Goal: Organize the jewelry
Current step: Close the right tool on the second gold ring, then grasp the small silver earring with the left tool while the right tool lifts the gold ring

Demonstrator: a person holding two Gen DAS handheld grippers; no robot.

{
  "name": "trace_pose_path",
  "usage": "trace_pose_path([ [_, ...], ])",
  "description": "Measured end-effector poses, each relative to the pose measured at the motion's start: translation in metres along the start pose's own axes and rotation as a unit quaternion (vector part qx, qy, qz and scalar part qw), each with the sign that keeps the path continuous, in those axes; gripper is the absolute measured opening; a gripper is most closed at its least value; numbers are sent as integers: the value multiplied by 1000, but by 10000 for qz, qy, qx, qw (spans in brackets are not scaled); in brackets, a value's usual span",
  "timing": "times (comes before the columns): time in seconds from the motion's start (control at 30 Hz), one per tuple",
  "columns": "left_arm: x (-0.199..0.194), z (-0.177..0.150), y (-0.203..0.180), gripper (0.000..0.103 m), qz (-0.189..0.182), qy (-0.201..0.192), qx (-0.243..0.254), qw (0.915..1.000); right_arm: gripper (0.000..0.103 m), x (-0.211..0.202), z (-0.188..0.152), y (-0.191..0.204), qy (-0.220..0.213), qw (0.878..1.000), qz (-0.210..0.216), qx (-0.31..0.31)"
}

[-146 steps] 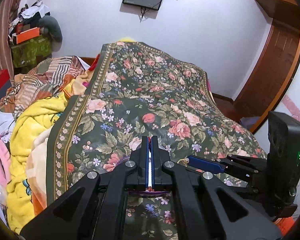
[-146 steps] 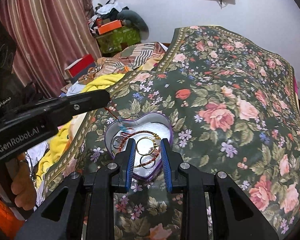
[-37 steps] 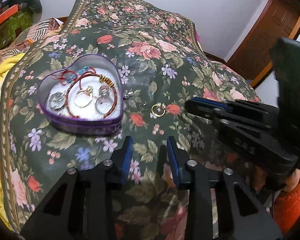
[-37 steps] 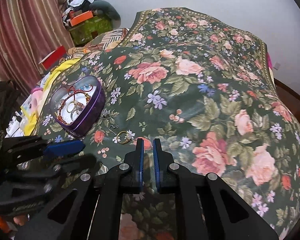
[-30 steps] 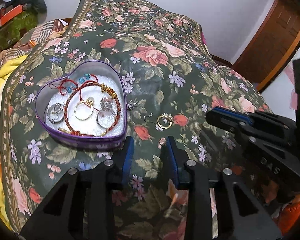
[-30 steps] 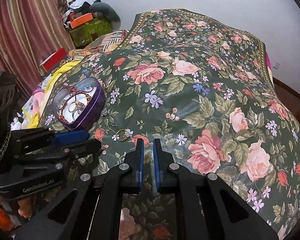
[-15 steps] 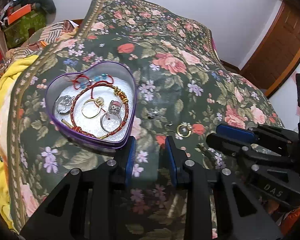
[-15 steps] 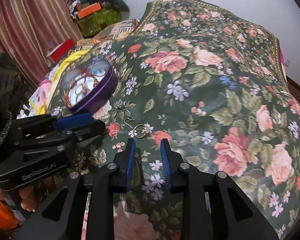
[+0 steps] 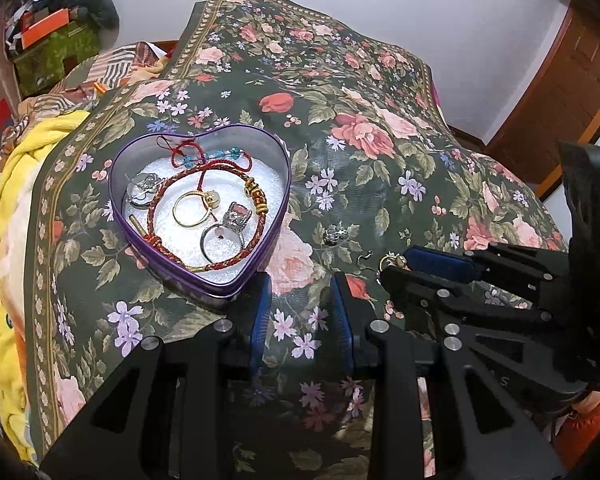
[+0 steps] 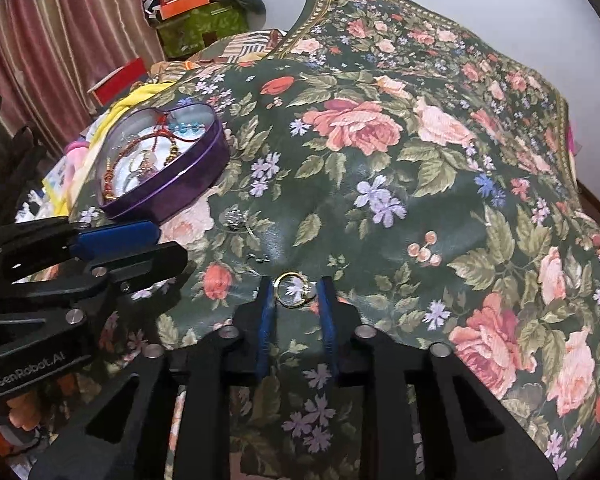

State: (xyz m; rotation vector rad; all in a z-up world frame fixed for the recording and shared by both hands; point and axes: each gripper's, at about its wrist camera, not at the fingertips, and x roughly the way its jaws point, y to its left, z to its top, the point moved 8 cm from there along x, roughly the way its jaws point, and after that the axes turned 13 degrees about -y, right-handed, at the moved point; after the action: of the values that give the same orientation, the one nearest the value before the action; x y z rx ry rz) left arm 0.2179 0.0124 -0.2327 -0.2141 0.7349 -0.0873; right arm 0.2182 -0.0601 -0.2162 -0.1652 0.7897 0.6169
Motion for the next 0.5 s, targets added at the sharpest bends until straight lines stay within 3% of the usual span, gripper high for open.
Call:
trace_pose_path([
  [0.03, 0, 0, -1, 30, -6, 5, 11, 10000, 17, -1, 0, -1, -14, 10000, 27, 48],
  [0.07, 1, 1, -2, 30, -12, 8, 19, 10000, 7, -2, 0, -3, -31, 10000, -4, 78],
  [0.5, 24, 14, -23, 31, -44, 40, 69, 10000, 6, -28, 11, -24, -413, 9976, -23, 563],
])
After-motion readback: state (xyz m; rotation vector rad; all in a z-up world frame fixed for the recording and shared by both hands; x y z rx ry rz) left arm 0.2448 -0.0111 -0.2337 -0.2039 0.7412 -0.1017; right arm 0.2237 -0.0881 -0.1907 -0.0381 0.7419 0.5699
